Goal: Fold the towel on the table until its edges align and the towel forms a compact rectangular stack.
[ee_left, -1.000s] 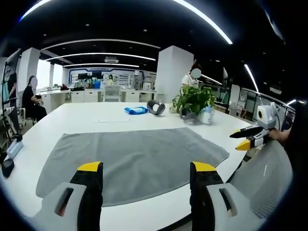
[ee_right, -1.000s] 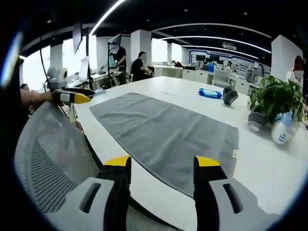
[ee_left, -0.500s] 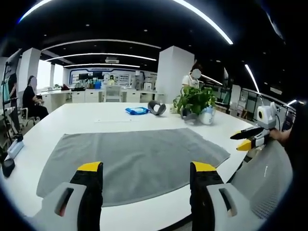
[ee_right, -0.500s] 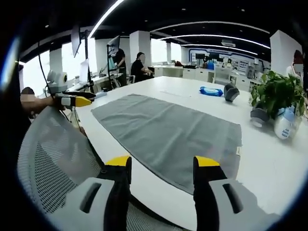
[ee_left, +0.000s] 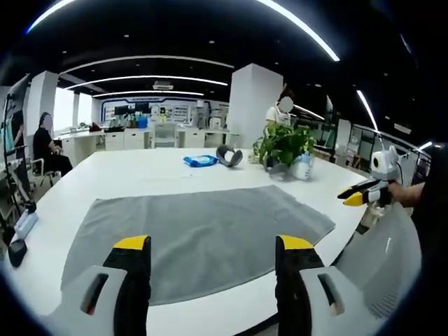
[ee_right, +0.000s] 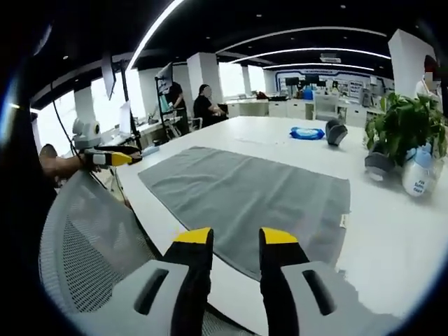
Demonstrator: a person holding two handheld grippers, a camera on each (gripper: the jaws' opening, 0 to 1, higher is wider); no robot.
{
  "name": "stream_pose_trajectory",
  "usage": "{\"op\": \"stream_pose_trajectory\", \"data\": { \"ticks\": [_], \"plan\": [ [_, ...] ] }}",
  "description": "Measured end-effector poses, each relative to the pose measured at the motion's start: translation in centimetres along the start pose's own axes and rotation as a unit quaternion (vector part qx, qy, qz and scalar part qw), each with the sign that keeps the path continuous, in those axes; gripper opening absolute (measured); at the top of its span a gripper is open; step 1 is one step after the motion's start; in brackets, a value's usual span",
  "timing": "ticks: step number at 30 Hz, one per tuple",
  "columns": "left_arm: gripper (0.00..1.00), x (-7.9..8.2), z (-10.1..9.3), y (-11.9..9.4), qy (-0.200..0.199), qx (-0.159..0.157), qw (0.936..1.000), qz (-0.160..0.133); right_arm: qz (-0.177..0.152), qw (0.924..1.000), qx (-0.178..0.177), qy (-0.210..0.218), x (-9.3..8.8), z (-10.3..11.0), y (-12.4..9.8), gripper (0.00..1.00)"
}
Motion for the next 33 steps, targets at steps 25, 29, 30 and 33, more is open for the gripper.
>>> {"op": "stream_pose_trajectory", "data": {
  "ticks": [25,29,30,33],
  "plan": [
    [0.56,1.5,-12.4,11.8,0.124,-0.246,0.9569,0.092,0.078,0.9902,-0.06,0.099,-5.5,-5.0,-1.8,0.22],
    [0.53,0.1,-13.2,12.9,0.099,-0.25,0.9587,0.094,0.119,0.9838,-0.094,0.096,-7.4,-6.7,-2.6,0.15],
    [0.53,-0.4,-13.5,13.0,0.074,-0.251,0.9605,0.093,0.132,0.9808,-0.103,0.101,-8.1,-7.1,-2.7,0.14],
    [0.52,-1.4,-13.7,13.3,0.053,-0.249,0.9619,0.098,0.141,0.9779,-0.11,0.109,-8.9,-8.0,-2.6,0.14]
  ]
}}
Point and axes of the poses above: the point that each gripper's makers call its tool centre point, and the gripper's own axes: y roughly forward along the fingers, z roughly to its left, x roughly out of its top, the point moved 4 cm from there along -y, roughly backward along the fingers, and after that the axes turned 7 degrees about z, right-handed, at the moved point
